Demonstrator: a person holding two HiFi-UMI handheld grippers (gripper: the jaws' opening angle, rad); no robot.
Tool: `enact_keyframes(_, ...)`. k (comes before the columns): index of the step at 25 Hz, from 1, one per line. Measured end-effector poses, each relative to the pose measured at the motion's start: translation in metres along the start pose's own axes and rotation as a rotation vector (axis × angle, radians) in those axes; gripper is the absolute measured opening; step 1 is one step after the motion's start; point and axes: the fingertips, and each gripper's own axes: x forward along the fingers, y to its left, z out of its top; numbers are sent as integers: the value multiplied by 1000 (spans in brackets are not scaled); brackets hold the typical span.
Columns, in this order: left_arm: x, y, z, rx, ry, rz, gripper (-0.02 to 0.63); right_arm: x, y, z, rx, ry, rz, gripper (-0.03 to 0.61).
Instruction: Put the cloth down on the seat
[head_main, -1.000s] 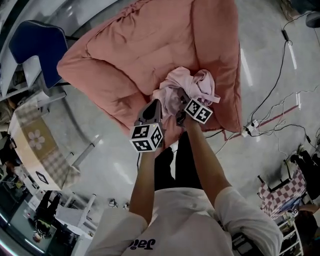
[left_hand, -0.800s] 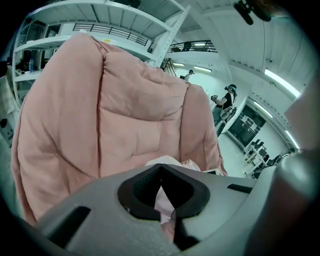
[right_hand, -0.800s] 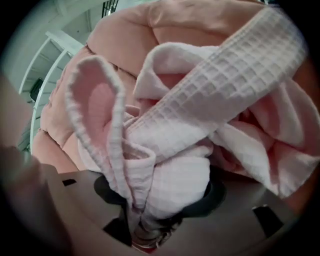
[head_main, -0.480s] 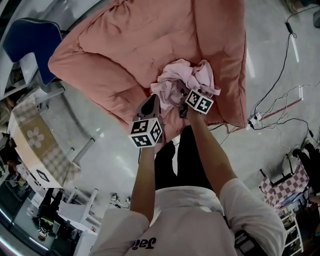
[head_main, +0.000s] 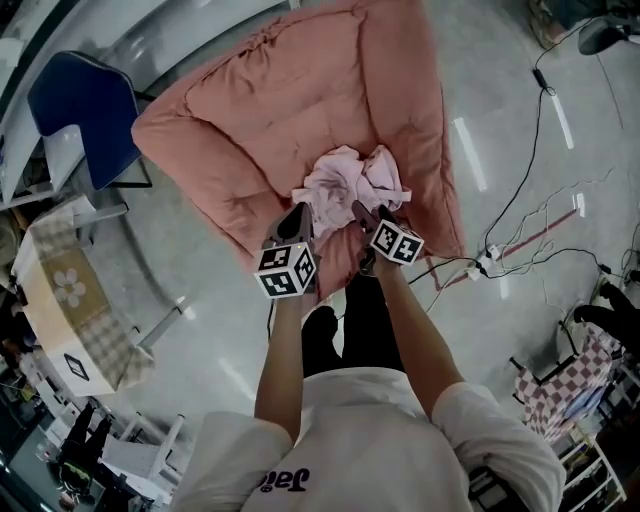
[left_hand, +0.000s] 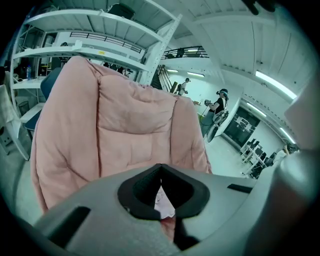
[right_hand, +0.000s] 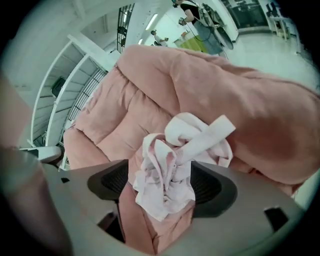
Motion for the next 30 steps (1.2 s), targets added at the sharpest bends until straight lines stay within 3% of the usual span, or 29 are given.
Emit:
enact_keyframes(5,-29,-23,4,40,-22,-35,14,-53,37,22,-141,-76,23,373)
enact_keyframes(15,-81,-71,34,167,-128,-116,14,-154,113,69,-615,-258,-38,371)
enact_keyframes(20,-117,-86,56,219,-212,-146,14,-208,168,84,-682,-386,3,334)
enact_keyframes(21,-125,-90,60,228,-228,-151,14,-220,179,87,-679,-421,20,309)
enact_keyframes(23,-142,-99,72,238,-257,-160,14,-246,202,92,-658,-494,71,198)
enact_keyframes(26,-174,-120,90,286,-305,-183,14,-288,235,96,-672,-582,120,167)
enact_keyframes(30,-214,-140,119,338,-409,-178,14,-328,258,97,-744,-610,72,109)
